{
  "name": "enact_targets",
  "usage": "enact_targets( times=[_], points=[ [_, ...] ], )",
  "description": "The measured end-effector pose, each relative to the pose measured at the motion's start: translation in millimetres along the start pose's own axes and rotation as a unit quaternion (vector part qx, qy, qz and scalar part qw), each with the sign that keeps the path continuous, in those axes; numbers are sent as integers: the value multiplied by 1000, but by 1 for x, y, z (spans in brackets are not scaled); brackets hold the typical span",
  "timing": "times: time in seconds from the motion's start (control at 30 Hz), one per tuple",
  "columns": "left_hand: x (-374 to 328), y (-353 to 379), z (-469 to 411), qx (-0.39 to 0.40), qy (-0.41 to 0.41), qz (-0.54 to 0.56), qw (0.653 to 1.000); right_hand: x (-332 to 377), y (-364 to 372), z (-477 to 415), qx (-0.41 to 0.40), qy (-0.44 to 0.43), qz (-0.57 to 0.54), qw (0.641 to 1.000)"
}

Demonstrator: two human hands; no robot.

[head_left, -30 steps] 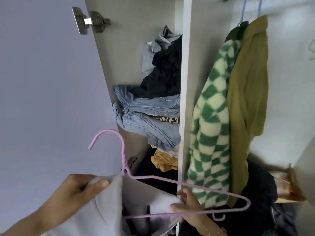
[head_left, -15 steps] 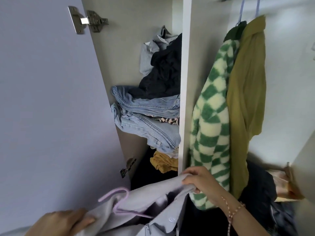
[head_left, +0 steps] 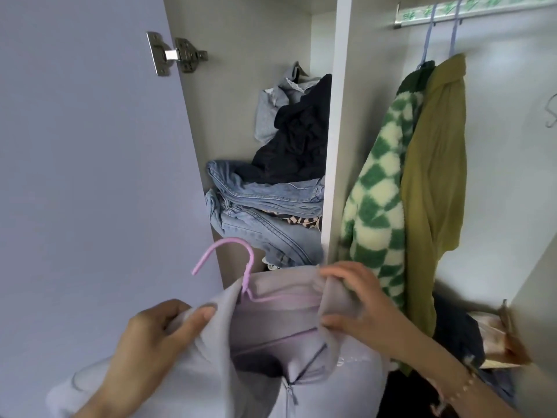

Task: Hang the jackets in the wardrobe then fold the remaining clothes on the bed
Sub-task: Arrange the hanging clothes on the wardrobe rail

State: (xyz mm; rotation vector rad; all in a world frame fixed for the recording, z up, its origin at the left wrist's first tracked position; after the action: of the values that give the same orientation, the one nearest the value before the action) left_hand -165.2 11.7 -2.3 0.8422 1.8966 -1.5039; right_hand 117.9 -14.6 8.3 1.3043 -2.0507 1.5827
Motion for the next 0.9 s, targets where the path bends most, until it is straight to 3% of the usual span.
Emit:
enact_targets(
  times=[0.13,0.33,0.4,0.53,0.7,0.77,0.83,0.9],
  points=[
    [-15,0,-9,-26,55,-2,998,-25,-19,-6,59,61,-5,996],
    [-40,20,-10,20,134,-43,990,17,5,-6,81,-10,43,996],
    [-47,27,-7,45,171,-57,983,26,7,-7,57,-4,27,998],
    [-52,28,-26,56,217,-30,974,29,-14,-5,-59,126,-135,981],
    [-36,8,-52,20,203,-79,976,39,-59,10,-133,191,-201,952],
    [-34,5,-54,5,271,-97,958,42,-73,17,-144,209,-216,943],
    [-44,21,-44,54,348,-94,931,43,-79,25,-141,227,-231,936],
    [-55,43,-35,133,362,-85,919,43,-78,32,-135,245,-250,927]
  ],
)
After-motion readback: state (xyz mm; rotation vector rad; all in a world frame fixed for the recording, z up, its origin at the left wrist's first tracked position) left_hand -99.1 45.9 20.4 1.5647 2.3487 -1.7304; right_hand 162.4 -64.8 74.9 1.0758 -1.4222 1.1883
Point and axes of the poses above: each hand's wrist, its own z-axis away from the middle knuckle, its own y-axis out of the palm, x = y × z, the point moved 2 cm from there along -z, towards the middle knuckle, and after that the axes turned 9 degrees about -y, right-handed, at the moved point
